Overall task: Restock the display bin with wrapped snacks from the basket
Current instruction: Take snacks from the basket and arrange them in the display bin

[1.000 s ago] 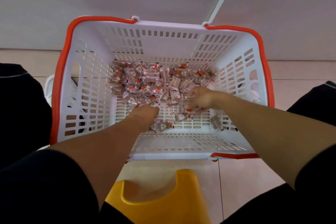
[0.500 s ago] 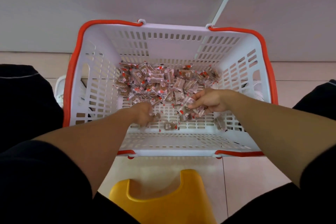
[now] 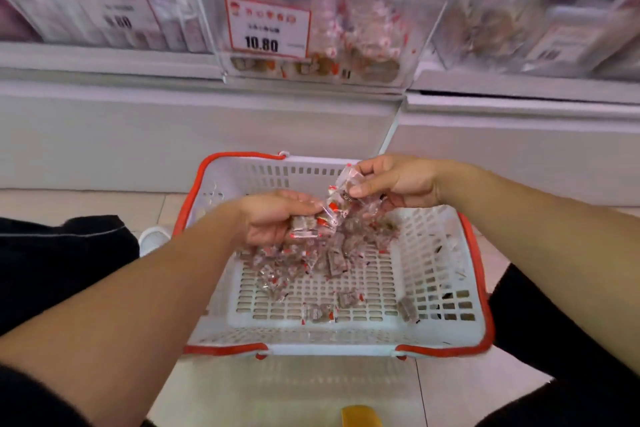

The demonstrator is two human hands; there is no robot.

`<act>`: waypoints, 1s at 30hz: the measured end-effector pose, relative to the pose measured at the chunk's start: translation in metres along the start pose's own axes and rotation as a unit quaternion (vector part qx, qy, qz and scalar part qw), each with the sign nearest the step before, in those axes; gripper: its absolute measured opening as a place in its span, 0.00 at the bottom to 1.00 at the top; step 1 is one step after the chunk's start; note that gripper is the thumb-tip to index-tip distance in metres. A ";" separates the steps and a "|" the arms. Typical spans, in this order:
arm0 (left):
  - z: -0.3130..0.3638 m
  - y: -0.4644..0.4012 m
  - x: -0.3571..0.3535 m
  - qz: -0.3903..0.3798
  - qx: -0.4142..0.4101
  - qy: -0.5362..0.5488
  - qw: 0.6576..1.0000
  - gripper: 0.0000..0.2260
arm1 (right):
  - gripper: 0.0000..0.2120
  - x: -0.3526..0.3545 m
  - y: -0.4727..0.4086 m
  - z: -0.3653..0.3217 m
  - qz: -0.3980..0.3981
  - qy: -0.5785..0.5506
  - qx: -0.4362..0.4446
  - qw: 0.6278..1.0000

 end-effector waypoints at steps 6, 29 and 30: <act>0.112 0.082 -0.028 -0.052 -0.057 -0.119 0.990 0.13 | 0.12 -0.022 0.070 -0.080 -0.029 -0.028 0.121 0.992; 0.189 0.096 -0.080 -0.122 -0.132 -0.035 0.983 0.33 | 0.18 -0.035 0.110 -0.147 -0.036 -0.021 0.286 0.957; 0.189 0.094 -0.078 -0.113 -0.127 -0.038 0.985 0.32 | 0.18 -0.036 0.108 -0.146 -0.026 -0.026 0.288 0.957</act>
Point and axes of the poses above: each hand's wrist, its own y-axis away from the middle knuckle, its own x-axis out of the back of the hand, z = x × y, the point moved 2 cm from there along -y, towards the middle knuckle, and after that the axes turned 11 degrees about -y, right-handed, at the moved point
